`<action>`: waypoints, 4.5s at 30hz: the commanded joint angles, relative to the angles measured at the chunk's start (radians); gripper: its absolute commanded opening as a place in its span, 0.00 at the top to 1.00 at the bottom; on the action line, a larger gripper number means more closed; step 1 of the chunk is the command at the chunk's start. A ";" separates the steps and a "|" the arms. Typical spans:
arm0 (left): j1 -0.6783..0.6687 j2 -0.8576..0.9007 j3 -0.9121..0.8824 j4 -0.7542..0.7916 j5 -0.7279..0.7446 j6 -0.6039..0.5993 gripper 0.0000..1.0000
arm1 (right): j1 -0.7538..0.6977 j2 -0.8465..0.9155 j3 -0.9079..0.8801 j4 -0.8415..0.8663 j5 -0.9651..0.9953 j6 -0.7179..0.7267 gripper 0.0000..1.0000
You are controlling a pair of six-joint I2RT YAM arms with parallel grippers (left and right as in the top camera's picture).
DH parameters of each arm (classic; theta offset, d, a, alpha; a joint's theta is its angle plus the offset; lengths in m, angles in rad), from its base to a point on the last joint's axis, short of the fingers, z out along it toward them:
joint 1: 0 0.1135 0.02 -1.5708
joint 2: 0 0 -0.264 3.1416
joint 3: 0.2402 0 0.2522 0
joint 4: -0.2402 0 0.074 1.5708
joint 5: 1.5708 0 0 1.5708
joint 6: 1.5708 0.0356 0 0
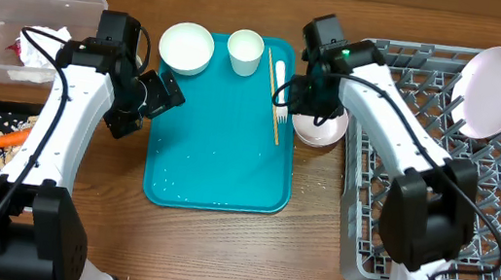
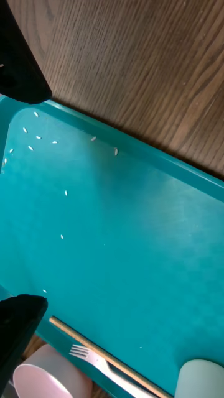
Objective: Sort waste into correct bins and load items into the dishwasher rack
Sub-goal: 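Carry the white bowl right to the rack's front-left edge with the right gripper, then swing the held bowl across the rack toward the pink plate, then lower the white bowl into the rack and open the right gripper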
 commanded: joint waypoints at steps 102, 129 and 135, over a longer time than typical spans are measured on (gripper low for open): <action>-0.003 -0.013 -0.002 0.015 -0.041 0.005 0.00 | -1.104 -0.206 -0.153 -0.497 -1.003 -0.721 0.96; -0.003 -0.013 -0.002 0.017 -0.041 0.005 0.00 | -1.127 -0.208 -0.212 -0.348 -1.016 -0.574 0.96; -0.003 -0.013 -0.002 0.018 -0.041 0.005 0.00 | -1.141 -0.237 -0.169 -0.337 -0.739 -0.417 0.96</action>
